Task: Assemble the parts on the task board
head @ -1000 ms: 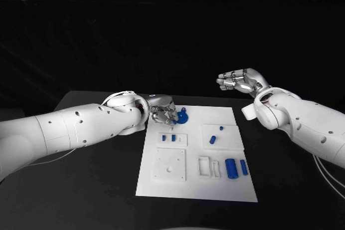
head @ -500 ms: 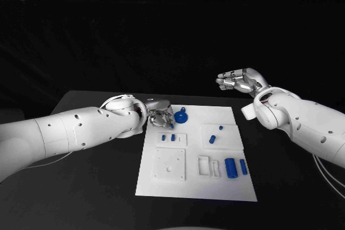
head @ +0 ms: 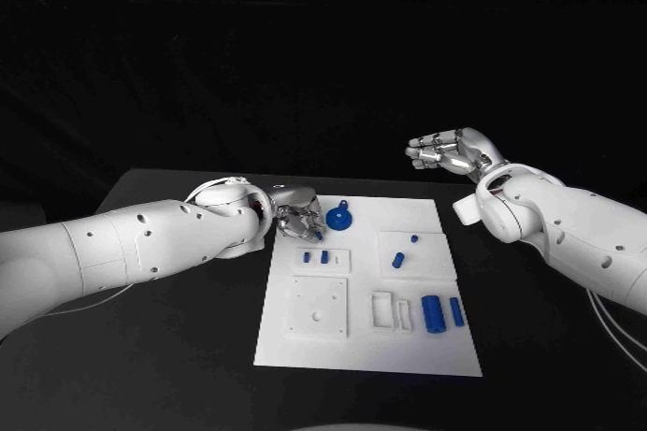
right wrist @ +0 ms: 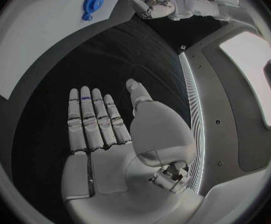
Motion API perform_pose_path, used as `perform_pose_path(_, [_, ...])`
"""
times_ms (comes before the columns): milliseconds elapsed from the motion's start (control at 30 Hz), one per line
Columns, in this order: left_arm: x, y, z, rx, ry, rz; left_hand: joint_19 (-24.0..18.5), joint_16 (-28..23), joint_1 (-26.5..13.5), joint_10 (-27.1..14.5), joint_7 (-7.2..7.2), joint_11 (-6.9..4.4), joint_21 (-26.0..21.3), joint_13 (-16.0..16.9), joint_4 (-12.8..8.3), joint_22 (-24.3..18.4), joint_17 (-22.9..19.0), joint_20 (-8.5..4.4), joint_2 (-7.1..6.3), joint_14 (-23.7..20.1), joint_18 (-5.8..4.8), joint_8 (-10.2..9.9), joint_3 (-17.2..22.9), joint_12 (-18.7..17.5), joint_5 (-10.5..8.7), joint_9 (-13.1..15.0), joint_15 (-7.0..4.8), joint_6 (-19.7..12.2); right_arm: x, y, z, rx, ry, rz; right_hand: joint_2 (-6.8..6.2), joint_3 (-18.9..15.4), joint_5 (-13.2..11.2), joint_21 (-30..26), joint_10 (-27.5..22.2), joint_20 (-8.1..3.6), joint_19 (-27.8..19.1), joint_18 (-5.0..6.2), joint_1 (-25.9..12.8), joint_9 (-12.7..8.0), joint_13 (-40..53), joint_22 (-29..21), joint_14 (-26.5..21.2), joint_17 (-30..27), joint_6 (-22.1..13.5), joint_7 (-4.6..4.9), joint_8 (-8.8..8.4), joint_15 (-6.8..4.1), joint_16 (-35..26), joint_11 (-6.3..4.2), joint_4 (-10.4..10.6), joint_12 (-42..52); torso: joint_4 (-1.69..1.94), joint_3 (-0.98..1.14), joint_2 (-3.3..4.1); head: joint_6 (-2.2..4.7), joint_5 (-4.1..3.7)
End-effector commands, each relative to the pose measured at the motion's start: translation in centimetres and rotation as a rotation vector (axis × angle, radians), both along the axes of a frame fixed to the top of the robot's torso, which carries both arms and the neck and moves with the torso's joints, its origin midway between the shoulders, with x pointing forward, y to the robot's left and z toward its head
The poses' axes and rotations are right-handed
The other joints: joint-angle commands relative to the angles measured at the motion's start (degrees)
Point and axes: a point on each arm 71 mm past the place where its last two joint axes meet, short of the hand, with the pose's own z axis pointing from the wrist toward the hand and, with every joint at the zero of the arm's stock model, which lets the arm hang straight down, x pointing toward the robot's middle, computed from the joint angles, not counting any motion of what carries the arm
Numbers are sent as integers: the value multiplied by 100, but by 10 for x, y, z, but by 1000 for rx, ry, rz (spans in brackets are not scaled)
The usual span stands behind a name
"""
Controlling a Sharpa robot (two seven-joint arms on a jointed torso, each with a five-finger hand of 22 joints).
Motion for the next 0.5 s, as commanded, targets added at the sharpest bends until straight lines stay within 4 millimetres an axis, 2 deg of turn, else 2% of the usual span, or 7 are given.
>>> perform_pose_path(33, [0, 0, -1, 7, 11, -2, -32, -2, 37, -24, 23, 0, 20, 10, -26, 120, -2, 2, -3, -23, 61, 13, 6, 19, -3, 6, -14, -32, -1, 1, -1, -6, -3, 9, -16, -1, 12, 7, -37, 0, -36, 87, -44, -6, -1, -9, -34, -9, -17, -10, -36, -10, -18, -11, 47, -29, -1, 0, 2, -5, 2])
perform_pose_path(500, [-1, -3, -6, 18, 23, -9, -39, -7, 28, -24, 24, 0, 31, 10, -26, 117, -4, 1, 0, -28, 61, 12, 7, 19, -8, 5, -16, -34, -1, 1, -3, -5, 2, 10, -16, -1, 12, 7, -37, 0, -36, 87, -44, -6, -1, -9, -34, -9, -17, -10, -36, -10, -18, -11, 47, -29, -2, 1, 2, -13, -18])
